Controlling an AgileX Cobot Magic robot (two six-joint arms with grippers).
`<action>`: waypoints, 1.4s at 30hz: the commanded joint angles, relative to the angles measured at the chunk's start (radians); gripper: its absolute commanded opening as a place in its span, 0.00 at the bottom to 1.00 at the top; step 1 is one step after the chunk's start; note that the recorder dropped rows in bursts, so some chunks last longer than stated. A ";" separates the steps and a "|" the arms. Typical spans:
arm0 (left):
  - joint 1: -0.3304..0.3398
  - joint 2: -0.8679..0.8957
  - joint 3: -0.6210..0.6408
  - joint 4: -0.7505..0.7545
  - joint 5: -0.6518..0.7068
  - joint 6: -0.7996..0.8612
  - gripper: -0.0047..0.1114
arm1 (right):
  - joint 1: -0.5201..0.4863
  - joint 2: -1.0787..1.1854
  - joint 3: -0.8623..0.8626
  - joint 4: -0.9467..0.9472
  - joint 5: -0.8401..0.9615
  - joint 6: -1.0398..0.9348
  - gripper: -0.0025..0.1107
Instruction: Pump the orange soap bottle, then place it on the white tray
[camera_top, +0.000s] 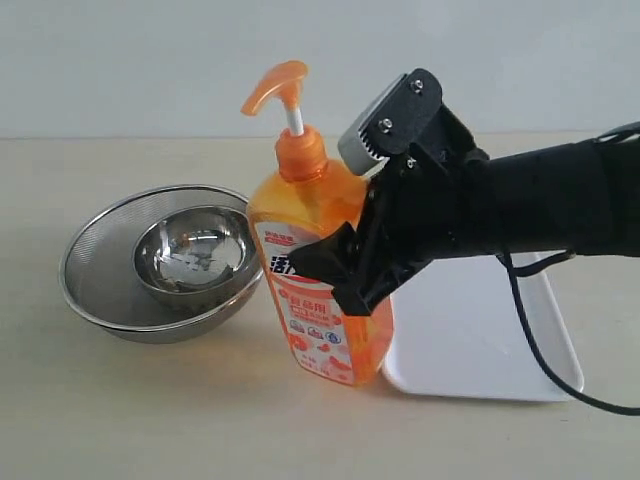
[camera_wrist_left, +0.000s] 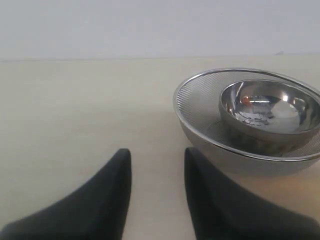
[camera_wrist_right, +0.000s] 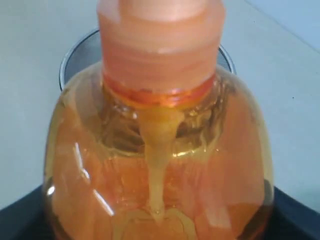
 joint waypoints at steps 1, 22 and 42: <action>0.002 -0.003 -0.002 0.003 -0.016 -0.004 0.33 | -0.001 0.032 -0.068 0.043 0.040 0.028 0.02; 0.002 -0.003 -0.002 0.003 -0.016 -0.004 0.33 | -0.001 0.119 -0.141 0.043 0.068 0.021 0.02; 0.002 -0.003 -0.002 0.003 -0.016 -0.004 0.33 | -0.001 0.125 -0.141 0.041 0.119 0.070 0.07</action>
